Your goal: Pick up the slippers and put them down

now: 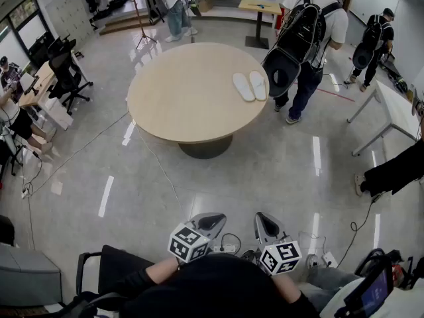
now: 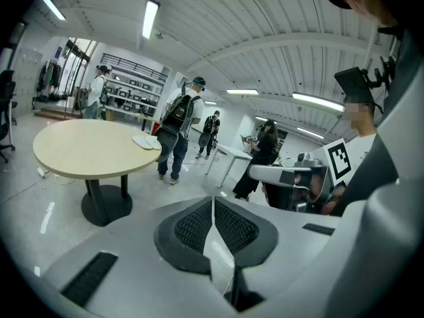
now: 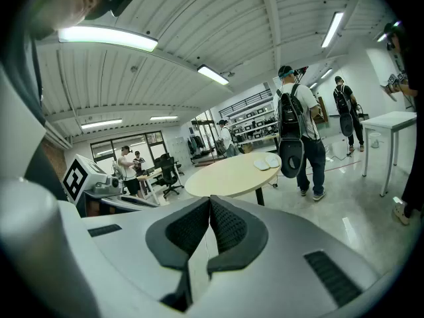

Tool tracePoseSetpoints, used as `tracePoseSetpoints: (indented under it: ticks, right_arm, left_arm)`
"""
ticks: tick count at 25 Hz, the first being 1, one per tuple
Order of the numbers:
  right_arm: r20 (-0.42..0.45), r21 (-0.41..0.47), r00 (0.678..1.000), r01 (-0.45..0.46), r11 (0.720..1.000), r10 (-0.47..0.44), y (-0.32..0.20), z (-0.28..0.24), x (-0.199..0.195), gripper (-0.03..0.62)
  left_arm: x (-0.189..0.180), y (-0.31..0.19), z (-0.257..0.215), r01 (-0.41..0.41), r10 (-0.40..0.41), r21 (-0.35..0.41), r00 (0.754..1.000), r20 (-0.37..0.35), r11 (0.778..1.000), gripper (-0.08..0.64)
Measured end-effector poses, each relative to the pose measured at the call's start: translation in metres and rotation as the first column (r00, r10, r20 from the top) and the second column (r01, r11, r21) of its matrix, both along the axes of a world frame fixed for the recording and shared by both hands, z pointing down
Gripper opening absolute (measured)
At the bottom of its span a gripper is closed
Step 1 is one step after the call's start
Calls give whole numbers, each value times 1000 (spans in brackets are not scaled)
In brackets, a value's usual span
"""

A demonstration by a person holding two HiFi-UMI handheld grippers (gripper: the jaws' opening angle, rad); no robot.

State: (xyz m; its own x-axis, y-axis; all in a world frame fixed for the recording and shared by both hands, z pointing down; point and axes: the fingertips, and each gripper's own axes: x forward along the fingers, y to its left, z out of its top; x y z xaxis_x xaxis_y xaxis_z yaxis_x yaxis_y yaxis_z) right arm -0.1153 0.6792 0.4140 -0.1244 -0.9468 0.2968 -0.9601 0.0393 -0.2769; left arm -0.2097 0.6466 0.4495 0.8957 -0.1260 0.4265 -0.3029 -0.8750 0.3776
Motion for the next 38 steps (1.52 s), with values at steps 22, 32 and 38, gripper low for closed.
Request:
tracePoseSetpoints:
  ticks: [22, 32, 38]
  right_arm:
    - [-31, -23, 989, -145, 989, 144, -49, -4, -49, 15]
    - [-29, -78, 971, -239, 968, 237, -77, 15, -93, 15]
    - [-23, -101, 971, -240, 966, 239, -93, 29, -92, 15]
  left_arm:
    - [-57, -64, -8, -59, 58, -4, 994, -96, 998, 26]
    - [-108, -125, -22, 4, 10, 74, 982, -190, 997, 26]
    - [-105, -135, -10, -4, 14, 50, 982, -188, 999, 26]
